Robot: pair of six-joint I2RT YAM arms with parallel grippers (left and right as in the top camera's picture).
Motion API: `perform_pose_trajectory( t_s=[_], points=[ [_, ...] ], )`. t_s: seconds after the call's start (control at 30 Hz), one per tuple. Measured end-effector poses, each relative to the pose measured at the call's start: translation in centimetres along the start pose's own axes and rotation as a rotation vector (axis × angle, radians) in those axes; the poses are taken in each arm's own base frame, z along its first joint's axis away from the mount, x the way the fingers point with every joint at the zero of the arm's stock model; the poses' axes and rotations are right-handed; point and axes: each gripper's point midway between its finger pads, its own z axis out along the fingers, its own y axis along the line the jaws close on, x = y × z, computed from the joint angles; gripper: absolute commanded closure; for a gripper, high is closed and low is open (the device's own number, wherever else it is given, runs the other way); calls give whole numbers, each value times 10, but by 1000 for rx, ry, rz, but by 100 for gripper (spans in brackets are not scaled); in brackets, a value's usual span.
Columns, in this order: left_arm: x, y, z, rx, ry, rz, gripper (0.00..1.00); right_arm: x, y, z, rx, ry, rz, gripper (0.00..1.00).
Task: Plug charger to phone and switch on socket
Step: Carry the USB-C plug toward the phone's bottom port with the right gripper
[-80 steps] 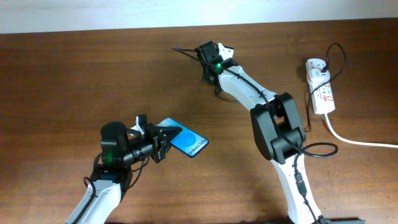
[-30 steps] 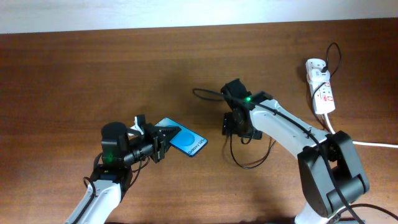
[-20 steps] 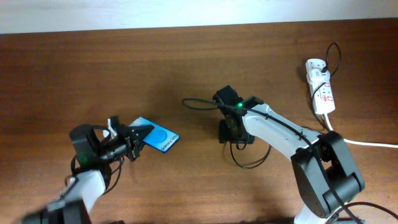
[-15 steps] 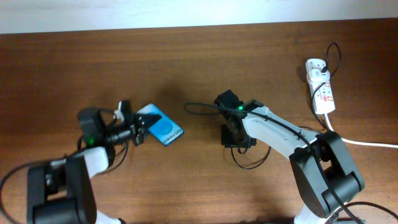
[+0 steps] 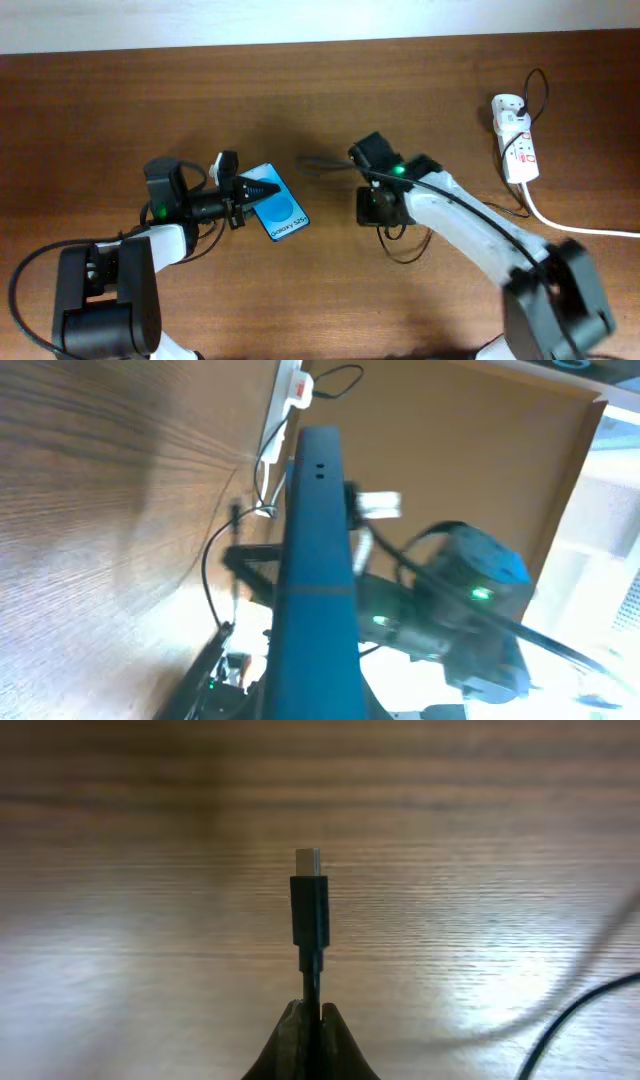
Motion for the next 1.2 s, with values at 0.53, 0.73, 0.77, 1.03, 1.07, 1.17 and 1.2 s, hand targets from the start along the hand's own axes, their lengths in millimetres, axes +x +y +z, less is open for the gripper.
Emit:
perform_pose_trajectory(
  t_s=[0.53,0.73,0.77,1.03,1.07,1.17,1.2],
  points=[
    [-2,-99,30,65,208,258,100,17,1,-160,-272,-317,-56,96],
    [-7,-116,31,76,206,337,100,48,17,-214,-487,-388,-196,96],
    [-9,-116,32,77,200,346,100,49,19,-213,-498,-376,-203,96],
    [-15,-107,51,69,181,351,100,54,90,-182,-587,-270,-369,96],
    [-13,-107,53,69,187,354,100,53,96,-178,-600,-257,-375,96],
    [-12,-108,54,70,188,348,100,51,112,-169,-651,-219,-390,96],
    [-12,-110,54,73,189,356,100,52,113,-168,-655,-209,-390,96]
  ],
)
